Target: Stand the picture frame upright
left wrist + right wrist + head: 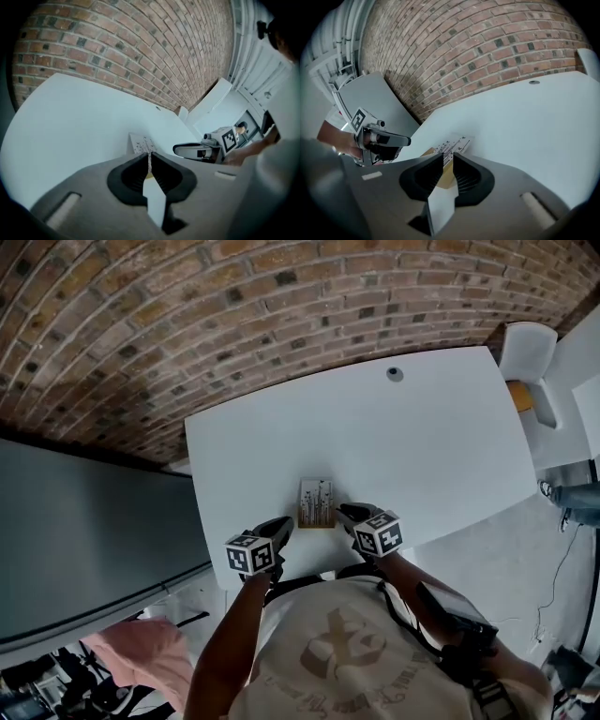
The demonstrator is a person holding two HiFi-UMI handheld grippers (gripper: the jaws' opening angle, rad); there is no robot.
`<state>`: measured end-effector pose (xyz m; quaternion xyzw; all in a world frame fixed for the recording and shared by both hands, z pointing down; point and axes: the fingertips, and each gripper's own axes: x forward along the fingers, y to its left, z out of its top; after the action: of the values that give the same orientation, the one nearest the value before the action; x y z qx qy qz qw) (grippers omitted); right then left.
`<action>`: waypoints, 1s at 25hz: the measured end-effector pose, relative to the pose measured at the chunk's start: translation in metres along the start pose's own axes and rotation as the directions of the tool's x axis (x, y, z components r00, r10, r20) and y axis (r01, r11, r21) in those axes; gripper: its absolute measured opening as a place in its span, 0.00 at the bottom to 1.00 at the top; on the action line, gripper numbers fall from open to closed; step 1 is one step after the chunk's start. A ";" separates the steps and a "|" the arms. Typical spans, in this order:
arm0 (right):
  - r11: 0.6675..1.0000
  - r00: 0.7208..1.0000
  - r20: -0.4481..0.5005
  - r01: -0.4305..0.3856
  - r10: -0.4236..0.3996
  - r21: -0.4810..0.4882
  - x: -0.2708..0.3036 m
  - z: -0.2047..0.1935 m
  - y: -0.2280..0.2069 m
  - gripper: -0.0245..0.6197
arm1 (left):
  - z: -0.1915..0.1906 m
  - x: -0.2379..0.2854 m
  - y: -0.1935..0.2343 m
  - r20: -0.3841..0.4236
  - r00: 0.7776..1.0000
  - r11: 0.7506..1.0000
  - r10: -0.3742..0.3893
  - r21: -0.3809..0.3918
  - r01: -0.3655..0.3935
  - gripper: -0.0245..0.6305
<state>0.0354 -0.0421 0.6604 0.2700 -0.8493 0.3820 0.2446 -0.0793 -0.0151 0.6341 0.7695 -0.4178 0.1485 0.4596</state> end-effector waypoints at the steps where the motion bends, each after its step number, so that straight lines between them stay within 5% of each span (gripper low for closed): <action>1: 1.000 1.000 -0.019 -0.001 0.001 0.029 0.003 -0.001 -0.003 0.16 | -0.001 0.005 0.001 -0.022 1.000 1.000 -0.016 -0.006 0.015 0.08; 6: 0.988 0.995 -0.096 0.000 0.015 0.154 0.016 -0.010 -0.010 0.25 | -0.008 0.026 0.003 -0.114 0.989 0.995 -0.094 -0.051 0.089 0.19; 12: 0.976 0.981 -0.190 0.000 0.042 0.218 0.033 -0.019 -0.002 0.30 | -0.020 0.043 0.009 -0.252 0.962 0.993 -0.107 -0.071 0.092 0.36; 25: 0.931 0.963 -0.262 0.042 0.058 0.363 0.045 -0.025 -0.004 0.31 | -0.036 0.064 0.019 -0.429 0.898 0.988 -0.095 -0.147 0.034 0.40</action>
<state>0.0101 -0.0366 0.7049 0.2530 -0.7236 0.5671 0.3014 -0.0500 -0.0215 0.7038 0.6973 -0.2881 0.2722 0.5972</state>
